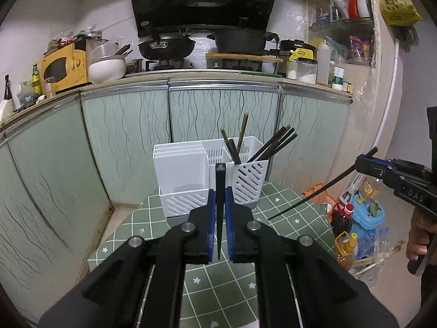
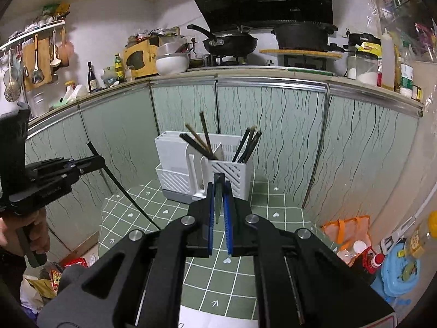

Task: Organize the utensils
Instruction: 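Lift both black chopsticks upright and carry them toward the white holder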

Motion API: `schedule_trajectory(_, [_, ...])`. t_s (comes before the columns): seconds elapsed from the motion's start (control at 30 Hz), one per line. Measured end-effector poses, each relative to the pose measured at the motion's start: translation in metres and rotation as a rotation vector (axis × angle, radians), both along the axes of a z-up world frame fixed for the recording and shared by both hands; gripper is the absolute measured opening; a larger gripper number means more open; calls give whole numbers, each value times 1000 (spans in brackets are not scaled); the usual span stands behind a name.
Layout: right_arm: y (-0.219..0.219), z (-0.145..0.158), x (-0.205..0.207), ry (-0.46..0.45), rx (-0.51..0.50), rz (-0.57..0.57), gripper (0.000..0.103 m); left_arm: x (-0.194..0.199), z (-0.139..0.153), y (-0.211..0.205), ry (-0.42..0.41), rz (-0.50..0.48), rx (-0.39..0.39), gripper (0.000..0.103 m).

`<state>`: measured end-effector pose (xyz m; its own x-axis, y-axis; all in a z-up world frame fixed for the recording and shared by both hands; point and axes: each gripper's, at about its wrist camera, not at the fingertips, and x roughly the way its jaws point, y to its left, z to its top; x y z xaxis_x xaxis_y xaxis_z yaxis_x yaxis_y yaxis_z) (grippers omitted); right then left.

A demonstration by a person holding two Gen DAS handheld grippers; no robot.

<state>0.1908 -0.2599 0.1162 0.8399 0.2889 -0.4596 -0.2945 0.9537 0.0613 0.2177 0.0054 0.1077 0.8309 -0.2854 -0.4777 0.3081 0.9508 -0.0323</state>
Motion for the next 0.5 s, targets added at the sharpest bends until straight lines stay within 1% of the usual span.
schedule_trajectory(0.27, [-7,13,8,-3,2,-5,6,10,12,-13,-3,-25,-10,8])
schedule_trajectory(0.4, [-7,18,13,-11,2,-8,6,16,22,-21,-22,-40,-6,8])
schedule_trajectory(0.5, [-6,29,21,-23,1,-2,6,23,31,-27,-30,-59,-15,8])
